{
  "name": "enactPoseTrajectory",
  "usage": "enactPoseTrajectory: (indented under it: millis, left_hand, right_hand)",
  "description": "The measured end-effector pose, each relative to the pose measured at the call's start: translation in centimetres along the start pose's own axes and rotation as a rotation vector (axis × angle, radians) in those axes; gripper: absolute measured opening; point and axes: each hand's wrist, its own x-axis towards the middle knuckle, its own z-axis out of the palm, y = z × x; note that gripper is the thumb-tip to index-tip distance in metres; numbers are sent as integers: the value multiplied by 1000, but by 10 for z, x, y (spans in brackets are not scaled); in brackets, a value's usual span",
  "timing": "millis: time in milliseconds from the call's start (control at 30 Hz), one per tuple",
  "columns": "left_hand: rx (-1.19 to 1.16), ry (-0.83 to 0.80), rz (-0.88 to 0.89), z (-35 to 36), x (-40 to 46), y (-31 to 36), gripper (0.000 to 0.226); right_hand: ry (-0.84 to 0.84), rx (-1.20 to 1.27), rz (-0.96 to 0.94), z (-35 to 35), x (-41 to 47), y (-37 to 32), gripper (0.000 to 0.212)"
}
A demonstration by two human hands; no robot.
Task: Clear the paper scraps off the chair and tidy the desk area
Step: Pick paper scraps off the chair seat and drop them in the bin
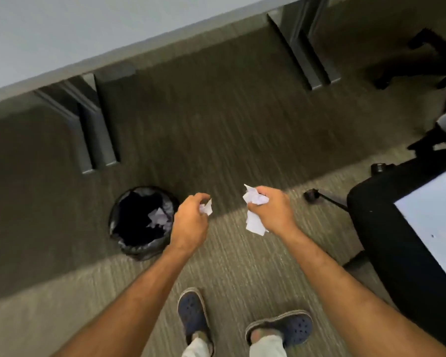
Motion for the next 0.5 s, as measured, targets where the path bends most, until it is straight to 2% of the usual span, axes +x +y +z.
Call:
enactPoseTrajectory:
  millis: [233,300,400,500]
  left_hand:
    - [-97,130,-194,-78,8,-157,42]
    - [-130,168,-245,-84,14,-204,39]
    - [-217,197,-376,-79,22,-270,36]
    - [-267,209,-456,-60,40,-321,33]
  right_hand:
    - [-151,-102,-51,183,17,-58,4]
    - [-213,-132,-48,236,26,-57,4]
    - [-289,-170,-3,307,42,-42,18]
    - [-321,-195,40,363,67,-20,9]
